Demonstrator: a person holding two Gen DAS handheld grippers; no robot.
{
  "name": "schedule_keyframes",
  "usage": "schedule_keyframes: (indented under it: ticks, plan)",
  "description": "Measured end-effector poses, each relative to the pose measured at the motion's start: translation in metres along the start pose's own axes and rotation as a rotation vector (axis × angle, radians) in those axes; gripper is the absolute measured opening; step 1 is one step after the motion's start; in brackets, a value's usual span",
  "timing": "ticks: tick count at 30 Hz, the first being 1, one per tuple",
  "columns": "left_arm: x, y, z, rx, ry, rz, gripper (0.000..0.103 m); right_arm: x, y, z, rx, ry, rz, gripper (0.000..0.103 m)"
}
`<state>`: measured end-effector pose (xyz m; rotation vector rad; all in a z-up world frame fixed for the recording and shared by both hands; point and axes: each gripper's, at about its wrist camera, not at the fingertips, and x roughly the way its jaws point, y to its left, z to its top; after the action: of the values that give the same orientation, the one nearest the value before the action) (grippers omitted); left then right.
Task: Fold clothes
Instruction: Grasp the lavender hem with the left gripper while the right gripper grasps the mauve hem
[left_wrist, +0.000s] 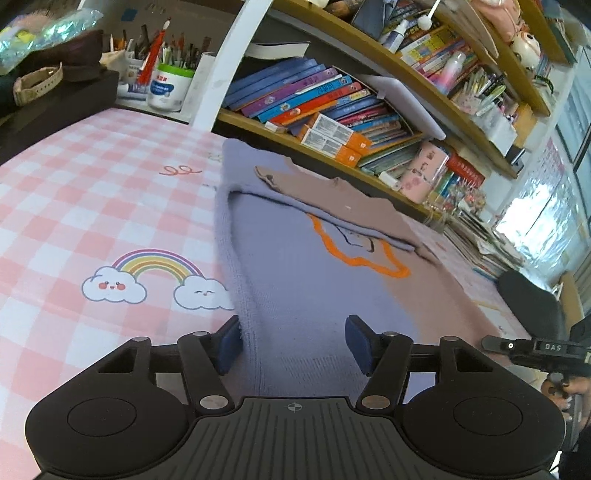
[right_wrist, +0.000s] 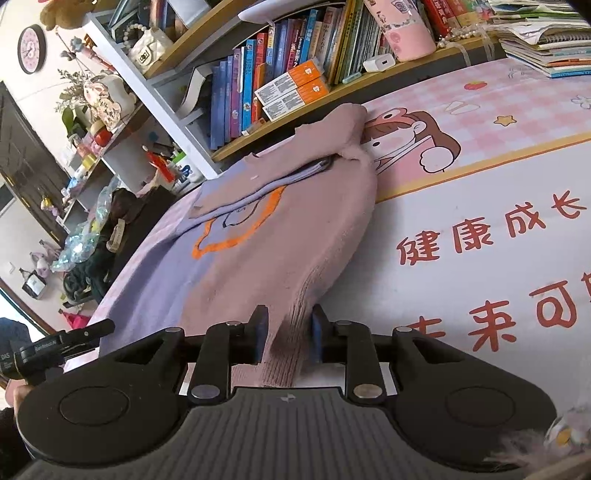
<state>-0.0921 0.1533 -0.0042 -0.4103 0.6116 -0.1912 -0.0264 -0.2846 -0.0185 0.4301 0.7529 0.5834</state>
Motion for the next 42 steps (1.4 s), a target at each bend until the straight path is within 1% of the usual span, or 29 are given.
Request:
schedule_keyframes:
  ticks: [8, 12, 15, 18, 19, 20, 24, 29, 33, 37, 39, 42]
  plan:
    - [0.004, -0.002, 0.002, -0.002, -0.006, 0.022, 0.061, -0.001, -0.002, -0.001, 0.006, -0.008, 0.013, 0.023]
    - [0.005, -0.002, 0.002, 0.023, -0.001, 0.022, 0.056, 0.0, -0.001, -0.001, -0.001, -0.01, 0.013, 0.023]
    - [0.006, -0.003, 0.003, 0.05, 0.007, 0.027, 0.049, 0.006, 0.002, 0.001, -0.019, -0.004, 0.013, 0.023]
    - [0.006, -0.002, 0.004, 0.066, 0.018, 0.045, 0.037, 0.01, 0.005, 0.002, -0.037, -0.003, 0.012, 0.023]
    - [0.005, 0.001, 0.004, 0.055, 0.015, 0.046, 0.029, 0.011, 0.006, 0.002, -0.044, -0.004, 0.011, 0.023]
    - [0.004, 0.003, 0.004, 0.043, 0.012, 0.047, 0.024, 0.011, 0.007, 0.002, -0.051, -0.005, 0.01, 0.023]
    - [0.002, 0.009, 0.001, 0.01, -0.005, 0.055, 0.018, 0.012, 0.007, 0.001, -0.067, -0.007, 0.011, 0.022]
    - [0.002, 0.009, 0.001, 0.019, -0.012, 0.078, 0.01, 0.011, 0.003, 0.001, -0.051, -0.013, 0.027, 0.022]
    - [0.002, 0.012, 0.001, -0.003, -0.016, 0.069, 0.009, 0.011, 0.003, 0.001, -0.044, -0.017, 0.027, 0.022]
    - [0.002, 0.011, 0.001, 0.004, -0.012, 0.07, 0.01, 0.011, 0.003, 0.001, -0.05, -0.017, 0.024, 0.022]
    - [0.001, 0.014, 0.001, -0.005, -0.011, 0.057, 0.011, 0.011, 0.001, 0.001, -0.04, -0.018, 0.03, 0.019]
    - [0.001, 0.021, 0.001, -0.039, -0.012, 0.03, 0.012, 0.011, -0.003, 0.001, -0.025, -0.018, 0.038, 0.018]
